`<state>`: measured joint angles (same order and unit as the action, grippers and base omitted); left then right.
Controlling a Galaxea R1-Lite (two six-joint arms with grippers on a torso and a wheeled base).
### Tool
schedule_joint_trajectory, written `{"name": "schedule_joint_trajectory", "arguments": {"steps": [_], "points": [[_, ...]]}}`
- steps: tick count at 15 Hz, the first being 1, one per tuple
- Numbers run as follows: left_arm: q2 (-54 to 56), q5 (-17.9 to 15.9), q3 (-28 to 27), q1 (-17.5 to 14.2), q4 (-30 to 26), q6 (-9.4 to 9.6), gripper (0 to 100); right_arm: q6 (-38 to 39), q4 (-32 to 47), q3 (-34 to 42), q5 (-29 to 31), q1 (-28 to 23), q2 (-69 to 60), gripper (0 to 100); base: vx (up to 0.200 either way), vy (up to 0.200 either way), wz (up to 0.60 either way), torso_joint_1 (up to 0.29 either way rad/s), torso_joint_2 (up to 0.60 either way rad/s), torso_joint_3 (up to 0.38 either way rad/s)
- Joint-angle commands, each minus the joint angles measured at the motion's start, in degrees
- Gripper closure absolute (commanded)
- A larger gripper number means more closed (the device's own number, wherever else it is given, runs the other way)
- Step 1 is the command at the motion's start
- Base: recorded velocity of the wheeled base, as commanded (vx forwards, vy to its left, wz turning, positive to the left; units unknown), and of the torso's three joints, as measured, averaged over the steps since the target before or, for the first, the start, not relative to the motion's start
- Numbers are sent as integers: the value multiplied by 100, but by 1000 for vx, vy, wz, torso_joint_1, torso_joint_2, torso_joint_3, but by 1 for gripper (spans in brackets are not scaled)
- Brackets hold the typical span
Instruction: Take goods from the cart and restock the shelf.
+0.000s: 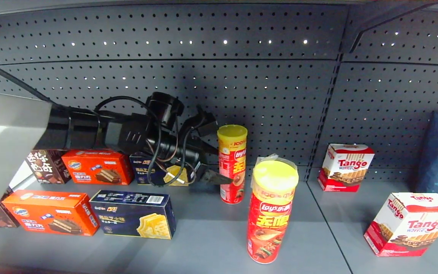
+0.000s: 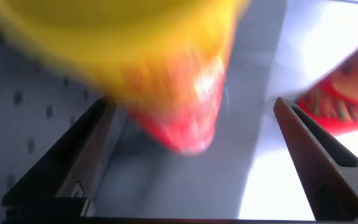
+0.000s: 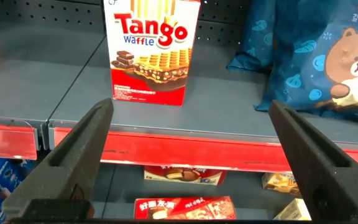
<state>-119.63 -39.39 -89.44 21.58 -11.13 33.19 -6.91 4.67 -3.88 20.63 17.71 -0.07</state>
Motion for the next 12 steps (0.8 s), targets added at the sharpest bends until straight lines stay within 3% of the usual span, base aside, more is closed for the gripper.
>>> {"name": "schedule_joint_trajectory", "arguments": {"steps": [1,12], "points": [[431,98,384,-31,23,3,0,-3,-1,1,3,4,7,0,0,0,0,0,0,0],[607,1197,551,92,67,-76,0,-12,-1,1,3,4,7,0,0,0,0,0,0,0]]}}
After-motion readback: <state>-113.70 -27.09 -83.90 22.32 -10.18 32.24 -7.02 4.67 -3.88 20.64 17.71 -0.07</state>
